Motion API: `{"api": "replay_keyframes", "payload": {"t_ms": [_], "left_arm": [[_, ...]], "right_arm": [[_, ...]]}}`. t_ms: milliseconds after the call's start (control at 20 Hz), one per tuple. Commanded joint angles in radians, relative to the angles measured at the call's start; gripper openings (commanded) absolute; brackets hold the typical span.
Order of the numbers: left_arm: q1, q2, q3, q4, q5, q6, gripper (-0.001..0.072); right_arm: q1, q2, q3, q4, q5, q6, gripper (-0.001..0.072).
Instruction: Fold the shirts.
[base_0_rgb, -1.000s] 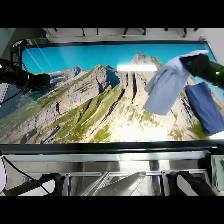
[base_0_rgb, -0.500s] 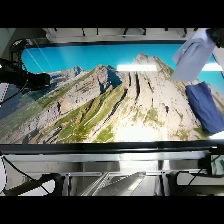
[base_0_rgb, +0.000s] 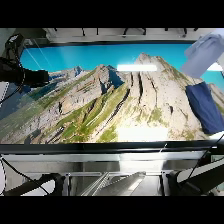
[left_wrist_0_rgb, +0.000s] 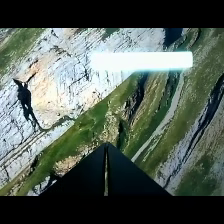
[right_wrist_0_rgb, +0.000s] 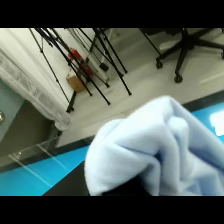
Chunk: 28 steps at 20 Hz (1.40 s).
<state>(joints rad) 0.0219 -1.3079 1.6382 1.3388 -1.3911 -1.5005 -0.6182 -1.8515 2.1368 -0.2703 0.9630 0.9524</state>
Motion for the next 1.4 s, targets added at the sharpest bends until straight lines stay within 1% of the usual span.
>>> {"api": "replay_keyframes", "payload": {"t_ms": [0,100,450,600,700,800,850,1050,1350], "left_arm": [[0.000,0.005,0.000,0.004,0.025,0.001,0.0016],[0.000,0.005,0.000,0.003,0.026,0.001,0.0016],[0.000,0.005,0.000,0.003,0.074,0.001,0.0016],[0.000,0.005,0.000,0.002,0.098,0.001,0.0016],[0.000,0.005,0.000,0.003,0.121,0.001,0.0016],[0.000,0.005,0.000,0.003,0.154,0.004,0.0016],[0.000,0.005,0.000,0.003,0.168,0.020,0.0016],[0.000,0.005,0.000,0.003,0.163,0.080,0.0016],[0.000,0.005,0.000,0.003,0.179,0.098,0.0016]], "right_arm": [[-0.051,-0.024,0.013,0.077,0.016,-0.126,0.0013],[-0.076,-0.027,0.011,0.069,0.025,-0.142,0.0013],[-0.158,-0.025,-0.053,0.042,0.181,-0.135,0.0018],[-0.172,-0.001,-0.053,0.011,0.222,-0.095,0.0019],[-0.179,0.026,-0.053,-0.088,0.291,-0.034,0.0019],[-0.181,0.050,-0.058,-0.205,0.363,0.051,0.0019],[-0.184,0.066,-0.074,-0.264,0.397,0.094,0.0019],[-0.184,0.124,-0.140,-0.504,0.469,0.244,0.0019],[-0.184,0.139,-0.145,-0.902,0.663,0.507,0.0019]]}}
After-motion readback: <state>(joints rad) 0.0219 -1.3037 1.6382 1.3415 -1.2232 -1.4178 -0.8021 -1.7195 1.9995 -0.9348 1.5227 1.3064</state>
